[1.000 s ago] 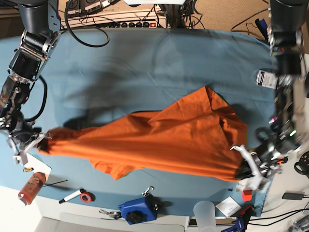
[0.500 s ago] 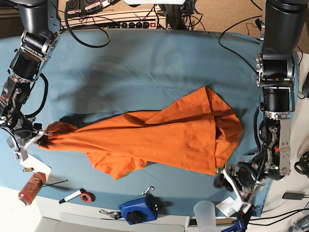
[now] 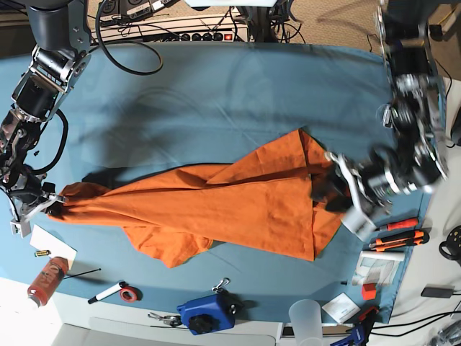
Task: Layout the t-shirt on the table in an organized manner, then fold the t-shirt properly
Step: 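Release and regrasp the shirt fabric with the left gripper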
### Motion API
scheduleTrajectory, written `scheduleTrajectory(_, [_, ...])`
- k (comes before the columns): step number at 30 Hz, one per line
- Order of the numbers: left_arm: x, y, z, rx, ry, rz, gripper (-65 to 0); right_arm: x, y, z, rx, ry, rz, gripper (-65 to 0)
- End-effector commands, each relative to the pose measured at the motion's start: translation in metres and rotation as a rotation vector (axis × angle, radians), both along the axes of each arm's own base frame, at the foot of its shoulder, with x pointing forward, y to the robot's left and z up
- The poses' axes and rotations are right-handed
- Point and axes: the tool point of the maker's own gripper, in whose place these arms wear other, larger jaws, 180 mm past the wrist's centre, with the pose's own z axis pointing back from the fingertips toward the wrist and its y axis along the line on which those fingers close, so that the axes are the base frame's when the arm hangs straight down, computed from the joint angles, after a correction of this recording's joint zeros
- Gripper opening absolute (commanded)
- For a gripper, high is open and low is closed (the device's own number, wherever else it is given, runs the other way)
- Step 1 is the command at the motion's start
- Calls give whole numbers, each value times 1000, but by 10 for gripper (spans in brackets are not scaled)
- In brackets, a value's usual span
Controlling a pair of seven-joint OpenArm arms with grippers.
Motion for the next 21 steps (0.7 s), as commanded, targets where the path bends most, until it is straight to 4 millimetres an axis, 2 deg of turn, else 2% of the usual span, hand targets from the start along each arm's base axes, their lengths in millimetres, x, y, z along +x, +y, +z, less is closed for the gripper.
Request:
scheduleTrajectory(1, [1,-5,13,13,-91,-20,-397,10,-10,27,-24,-74,-10,-650])
scheduleTrajectory(4, [-4,-16,-4,156,-222,-53,-397,9,-10,27,-24,-73,-10,-650])
scheduleTrajectory(7, [1,-20,-25,337,-263,-31,-397,9,-10,26,-24,-69,-10,-650])
scheduleTrajectory(13, [6,-34,-42,597,-371,-23,-397,9,-10,26,-24,-69,-10,-650])
scheduleTrajectory(18, [4,-43,-53,708,-431,-8,-397,9,-10,27,-24,-69,-10,-650])
scheduleTrajectory(21, [8,-41,-65,750,-425,1,-397,9,-10,26,-24,-69,-10,-650])
